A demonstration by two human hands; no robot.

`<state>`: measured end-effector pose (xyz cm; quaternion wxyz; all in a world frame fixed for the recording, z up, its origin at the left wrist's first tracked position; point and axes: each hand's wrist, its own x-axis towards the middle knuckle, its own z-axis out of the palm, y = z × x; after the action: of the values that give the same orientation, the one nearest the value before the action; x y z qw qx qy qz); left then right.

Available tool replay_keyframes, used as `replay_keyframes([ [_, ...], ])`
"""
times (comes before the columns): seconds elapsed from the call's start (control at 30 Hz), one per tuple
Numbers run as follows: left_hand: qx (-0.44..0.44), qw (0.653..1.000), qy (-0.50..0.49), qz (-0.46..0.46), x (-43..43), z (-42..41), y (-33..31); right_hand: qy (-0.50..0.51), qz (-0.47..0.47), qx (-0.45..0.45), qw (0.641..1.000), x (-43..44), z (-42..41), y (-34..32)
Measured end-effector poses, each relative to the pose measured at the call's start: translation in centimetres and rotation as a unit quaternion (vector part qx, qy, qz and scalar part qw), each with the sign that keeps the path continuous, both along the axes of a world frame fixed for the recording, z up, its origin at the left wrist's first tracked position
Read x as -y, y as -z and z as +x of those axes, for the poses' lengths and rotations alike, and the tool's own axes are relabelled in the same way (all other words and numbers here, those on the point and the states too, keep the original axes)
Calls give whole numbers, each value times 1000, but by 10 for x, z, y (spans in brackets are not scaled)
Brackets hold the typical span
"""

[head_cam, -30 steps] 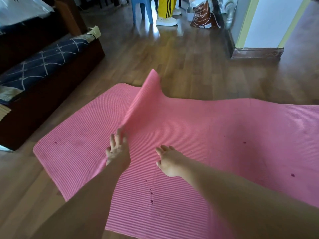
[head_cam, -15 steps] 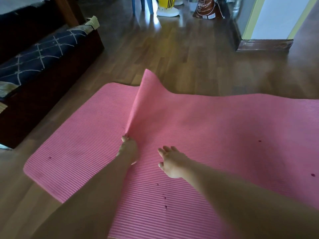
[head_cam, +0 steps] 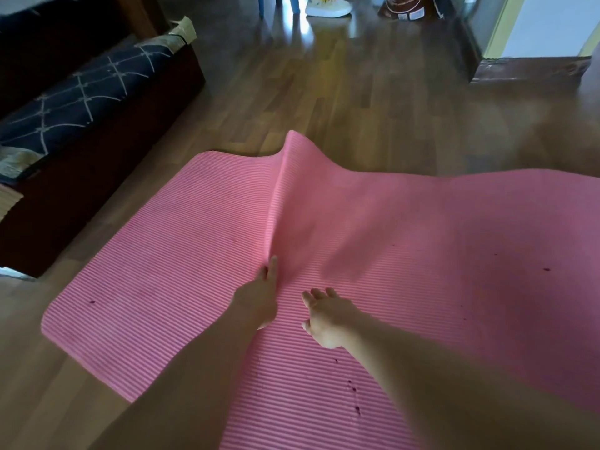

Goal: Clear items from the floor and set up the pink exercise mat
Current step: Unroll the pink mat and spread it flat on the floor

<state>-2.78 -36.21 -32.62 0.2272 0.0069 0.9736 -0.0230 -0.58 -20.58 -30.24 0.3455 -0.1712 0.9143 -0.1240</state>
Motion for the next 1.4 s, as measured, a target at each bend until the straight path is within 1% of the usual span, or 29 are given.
replay_keyframes([
  [0.1, 22, 1000, 4, -1, -1, -12, 2, -1, -6, -1, 1000, 13, -4, 13],
  [0.2, 33, 998, 24, -40, -2, -23, 6, -2, -1, 11, 1000, 18, -4, 25],
  [0.27, 44, 997, 11, -57, 1, -25, 11, -11, 13, 14, 1000, 14, -5, 31],
  [0.4, 72, 995, -37, -58, 17, -27, 10, -2, -2, 11, 1000, 5, -11, 32],
  [0.47, 82, 994, -47, -60, 24, -27, 8, 1, 9, 10, 1000, 4, -13, 29],
  [0.57, 68, 996, -50, -43, 25, -24, 12, -19, 45, 8, 999, 1, -15, 26],
  [0.67, 67, 993, -96, -27, 25, -19, 20, -38, 62, 22, 997, 0, -16, 24],
  [0.73, 62, 989, -128, -27, 22, -14, 23, -35, 44, 12, 998, -2, -16, 23],
  [0.87, 50, 987, -149, -32, 10, -7, 21, 0, 4, -33, 999, -10, -19, 10],
  [0.93, 33, 991, -126, -35, 4, -10, 11, 4, -8, -57, 998, -13, -21, 0],
  [1.03, 4, 996, -83, -36, -8, -13, -11, 16, -22, -68, 997, -14, -23, -16],
  [1.13, 38, 997, -70, -18, -24, -8, -33, 24, -20, -66, 997, -27, -18, -37],
  [1.2, 45, 998, -51, -15, -38, -1, -49, 24, -13, -64, 998, -41, -11, -50],
  [1.3, 57, 998, 1, -1, -71, 11, -75, 3, 8, -68, 998, -75, 6, -70],
  [1.4, 64, 996, 60, -8, -111, 17, -95, -1, 30, -77, 997, -115, 18, -82],
])
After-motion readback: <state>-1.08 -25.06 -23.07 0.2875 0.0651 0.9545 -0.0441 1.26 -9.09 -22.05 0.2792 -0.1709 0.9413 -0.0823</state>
